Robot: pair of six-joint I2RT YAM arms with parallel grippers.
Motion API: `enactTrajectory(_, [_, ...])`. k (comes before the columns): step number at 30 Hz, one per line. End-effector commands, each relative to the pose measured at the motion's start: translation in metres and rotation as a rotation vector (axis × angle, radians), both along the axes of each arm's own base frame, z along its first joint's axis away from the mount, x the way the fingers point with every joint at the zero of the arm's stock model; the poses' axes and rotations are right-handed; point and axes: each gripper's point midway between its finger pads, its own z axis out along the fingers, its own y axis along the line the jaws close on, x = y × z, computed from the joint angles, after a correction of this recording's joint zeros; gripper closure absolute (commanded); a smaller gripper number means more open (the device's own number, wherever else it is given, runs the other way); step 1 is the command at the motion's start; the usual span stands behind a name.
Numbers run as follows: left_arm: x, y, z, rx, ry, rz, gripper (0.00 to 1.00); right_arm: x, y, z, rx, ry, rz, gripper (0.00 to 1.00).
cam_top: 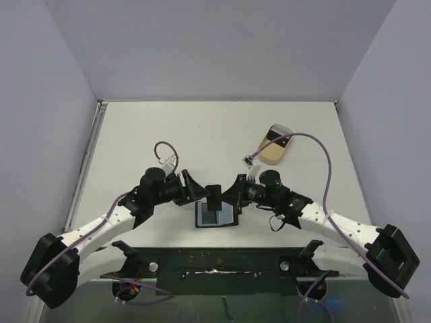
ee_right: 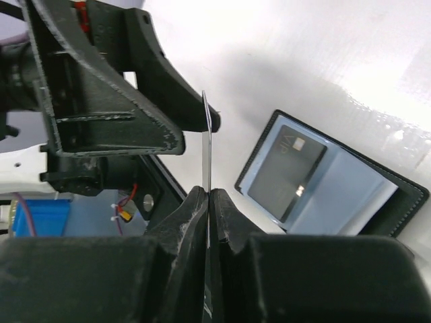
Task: Put the credit cards into the card holder
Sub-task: Adjust the credit card.
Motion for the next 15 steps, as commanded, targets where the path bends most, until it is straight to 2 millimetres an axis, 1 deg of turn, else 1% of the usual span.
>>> enactTrajectory(1, [0.000, -0.008, 0.034, -0.113, -0.103, -0.043, 0.43, -0.005, 0.010, 0.047, 0.189, -0.097, 0.054, 1.00])
enactTrajectory(3, [-0.006, -0.013, 0.051, -0.190, -0.127, -0.078, 0.45, -0.008, 0.011, 0.054, 0.227, -0.103, 0.073, 1.00])
enactTrajectory(4, [-0.008, -0.016, 0.062, -0.237, -0.156, -0.095, 0.49, -0.009, 0.012, 0.055, 0.238, -0.105, 0.084, 1.00])
enactTrajectory(5, [-0.011, -0.017, 0.070, -0.268, -0.166, -0.106, 0.54, -0.010, 0.013, 0.056, 0.241, -0.104, 0.091, 1.00])
enactTrajectory(7, [-0.014, -0.017, 0.079, -0.304, -0.177, -0.113, 0.67, -0.010, 0.013, 0.054, 0.237, -0.097, 0.086, 1.00])
enactTrajectory(9, [-0.015, -0.016, 0.082, -0.311, -0.187, -0.107, 0.79, -0.009, 0.012, 0.052, 0.239, -0.092, 0.076, 0.98])
enactTrajectory(11, [-0.015, -0.015, 0.081, -0.302, -0.189, -0.104, 0.87, -0.008, 0.011, 0.051, 0.237, -0.084, 0.065, 0.93])
enactTrajectory(12, [-0.016, -0.014, 0.080, -0.298, -0.191, -0.107, 0.90, -0.007, 0.010, 0.050, 0.237, -0.081, 0.061, 0.87])
enactTrajectory(15, [-0.018, -0.015, 0.078, -0.296, -0.193, -0.117, 0.95, -0.004, 0.012, 0.051, 0.237, -0.076, 0.057, 0.76])
